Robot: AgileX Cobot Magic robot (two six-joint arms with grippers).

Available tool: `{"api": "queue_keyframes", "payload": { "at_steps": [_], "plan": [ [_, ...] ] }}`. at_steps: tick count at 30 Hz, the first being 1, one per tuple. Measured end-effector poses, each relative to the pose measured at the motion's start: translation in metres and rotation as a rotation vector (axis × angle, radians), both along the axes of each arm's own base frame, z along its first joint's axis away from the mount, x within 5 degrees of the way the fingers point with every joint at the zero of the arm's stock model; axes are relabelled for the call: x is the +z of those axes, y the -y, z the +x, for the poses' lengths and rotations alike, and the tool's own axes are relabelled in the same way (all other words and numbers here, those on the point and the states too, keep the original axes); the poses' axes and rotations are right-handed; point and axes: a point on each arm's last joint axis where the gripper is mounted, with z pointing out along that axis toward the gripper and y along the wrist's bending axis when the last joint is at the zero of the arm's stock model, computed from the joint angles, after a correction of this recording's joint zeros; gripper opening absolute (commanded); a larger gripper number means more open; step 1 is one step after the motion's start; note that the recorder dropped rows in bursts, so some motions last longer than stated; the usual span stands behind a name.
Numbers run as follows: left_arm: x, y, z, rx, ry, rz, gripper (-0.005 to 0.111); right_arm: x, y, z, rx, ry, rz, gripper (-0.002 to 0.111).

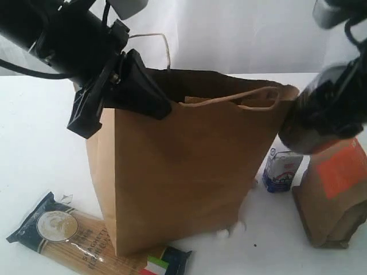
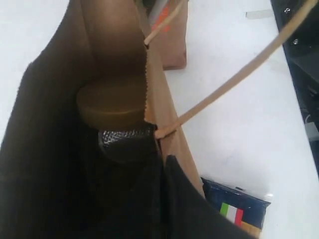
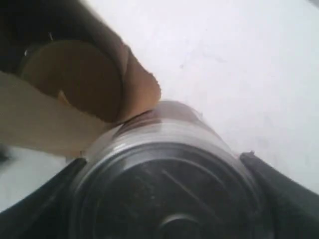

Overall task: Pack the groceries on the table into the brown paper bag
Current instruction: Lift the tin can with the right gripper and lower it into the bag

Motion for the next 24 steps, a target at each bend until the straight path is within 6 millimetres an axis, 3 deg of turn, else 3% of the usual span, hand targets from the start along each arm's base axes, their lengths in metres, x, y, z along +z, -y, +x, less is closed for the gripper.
{"api": "queue_keyframes", "payload": {
  "at_steps": [6, 10, 24],
  "plan": [
    [0.000, 0.000, 0.000, 0.000, -0.002, -0.003, 0.000, 0.047, 0.000, -0.001, 0.000, 0.146, 0.071, 0.000],
    [0.000, 0.000, 0.000, 0.000, -0.002, -0.003, 0.000, 0.064, 0.001, -0.003, 0.001, 0.204, 0.099, 0.000],
    [0.000, 0.000, 0.000, 0.000, -0.001, -0.001, 0.000, 0.076, -0.031, -0.005, 0.258, 0.183, 0.328, 0.000]
  ]
}}
